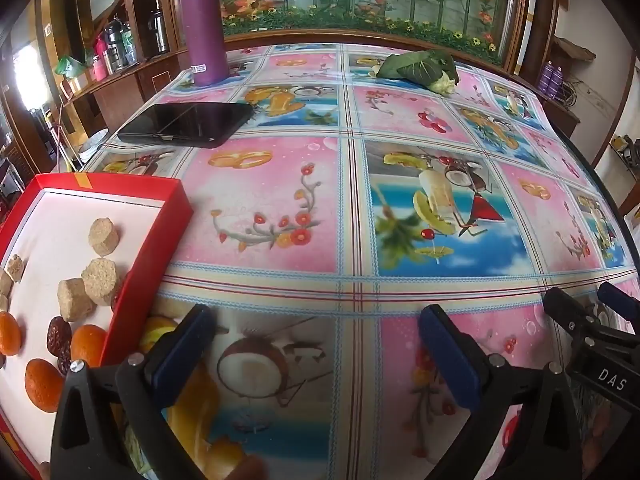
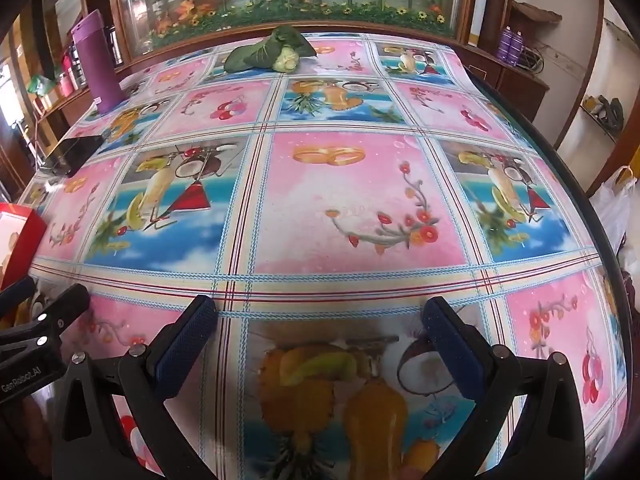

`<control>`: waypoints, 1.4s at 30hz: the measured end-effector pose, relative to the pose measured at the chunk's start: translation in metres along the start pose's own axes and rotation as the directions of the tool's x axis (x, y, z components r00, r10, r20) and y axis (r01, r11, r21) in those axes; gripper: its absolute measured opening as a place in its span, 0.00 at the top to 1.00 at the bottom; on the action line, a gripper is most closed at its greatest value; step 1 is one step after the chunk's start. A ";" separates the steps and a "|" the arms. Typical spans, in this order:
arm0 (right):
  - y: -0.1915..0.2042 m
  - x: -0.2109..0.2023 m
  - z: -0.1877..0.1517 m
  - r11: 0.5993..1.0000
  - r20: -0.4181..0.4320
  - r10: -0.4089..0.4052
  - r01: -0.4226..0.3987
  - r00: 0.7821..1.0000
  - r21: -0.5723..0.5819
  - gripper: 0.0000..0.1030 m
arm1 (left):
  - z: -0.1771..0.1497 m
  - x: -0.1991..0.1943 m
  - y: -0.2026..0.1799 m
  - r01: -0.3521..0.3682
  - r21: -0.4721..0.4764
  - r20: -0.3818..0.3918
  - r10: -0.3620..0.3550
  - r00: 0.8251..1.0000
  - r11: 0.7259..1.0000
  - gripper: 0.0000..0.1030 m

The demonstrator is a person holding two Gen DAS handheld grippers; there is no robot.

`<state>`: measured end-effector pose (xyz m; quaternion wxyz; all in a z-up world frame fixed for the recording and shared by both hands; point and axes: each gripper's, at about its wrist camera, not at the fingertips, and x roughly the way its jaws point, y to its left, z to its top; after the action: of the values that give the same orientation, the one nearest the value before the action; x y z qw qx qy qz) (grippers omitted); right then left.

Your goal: Organize fruits

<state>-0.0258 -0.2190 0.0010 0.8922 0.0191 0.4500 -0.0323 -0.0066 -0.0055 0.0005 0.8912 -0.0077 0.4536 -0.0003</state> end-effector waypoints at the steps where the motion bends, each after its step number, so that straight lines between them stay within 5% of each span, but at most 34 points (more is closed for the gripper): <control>1: -0.001 0.000 0.000 1.000 0.000 0.005 -0.005 1.000 0.004 0.00 | 0.000 0.000 0.000 0.000 0.000 0.000 0.000 1.000 1.000 0.00; 42: 0.000 -0.001 0.000 1.000 0.006 0.008 -0.008 1.000 0.007 0.00 | 0.001 -0.001 -0.001 -0.003 0.001 -0.002 0.003 1.000 1.000 0.00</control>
<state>-0.0262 -0.2186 0.0022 0.8937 0.0240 0.4470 -0.0304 -0.0062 -0.0067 0.0015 0.8908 -0.0064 0.4543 0.0008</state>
